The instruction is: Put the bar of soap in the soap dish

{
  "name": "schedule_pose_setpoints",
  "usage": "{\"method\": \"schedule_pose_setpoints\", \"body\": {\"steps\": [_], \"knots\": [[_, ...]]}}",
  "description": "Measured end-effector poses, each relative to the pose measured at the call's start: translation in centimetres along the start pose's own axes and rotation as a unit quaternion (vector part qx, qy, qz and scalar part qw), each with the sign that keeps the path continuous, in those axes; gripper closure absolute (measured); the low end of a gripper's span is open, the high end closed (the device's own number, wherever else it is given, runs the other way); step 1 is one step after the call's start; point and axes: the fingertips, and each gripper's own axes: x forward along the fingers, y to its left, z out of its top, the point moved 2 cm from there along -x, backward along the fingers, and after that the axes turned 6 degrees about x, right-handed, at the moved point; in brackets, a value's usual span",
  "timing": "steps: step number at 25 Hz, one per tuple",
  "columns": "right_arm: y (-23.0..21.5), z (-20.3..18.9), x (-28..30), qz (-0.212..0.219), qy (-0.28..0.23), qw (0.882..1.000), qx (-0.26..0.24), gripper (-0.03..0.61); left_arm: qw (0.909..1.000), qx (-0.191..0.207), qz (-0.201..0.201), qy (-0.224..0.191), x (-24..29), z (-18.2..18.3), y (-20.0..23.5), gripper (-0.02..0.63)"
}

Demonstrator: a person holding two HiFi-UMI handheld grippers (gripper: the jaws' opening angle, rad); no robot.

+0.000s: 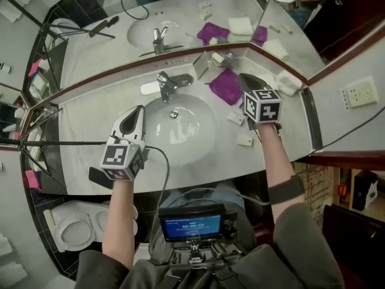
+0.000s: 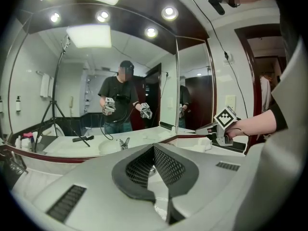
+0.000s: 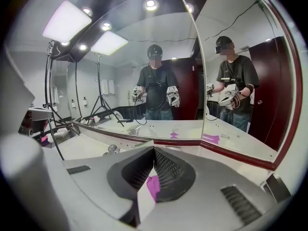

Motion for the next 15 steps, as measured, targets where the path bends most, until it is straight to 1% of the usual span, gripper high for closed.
{"method": "schedule_pose_setpoints", "body": {"steps": [5,7,10,15], "knots": [[-0.9,-0.7,-4.6,-0.031,-0.023,0.999,0.026,0.561,0.9999,-0.004,-0.007,-0.009,-0.8,0.3,0.5,0.613],[-1.6,-1.9,-6.5,-0.05,-0.024,0.998,0.032,0.561,0.9998,-0.008,-0.01,-0.014,-1.2,0.4,0.9,0.613],[-3.1,-5.2,-9.2,-0.081,-0.01,0.995,0.052,0.561,0.9997,-0.01,-0.012,-0.021,-1.6,0.7,1.4,0.613],[-5.6,-12.1,-12.4,-0.131,0.031,0.987,0.086,0.561,0.9995,-0.006,-0.009,-0.029,-2.4,1.1,2.1,0.613]]}}
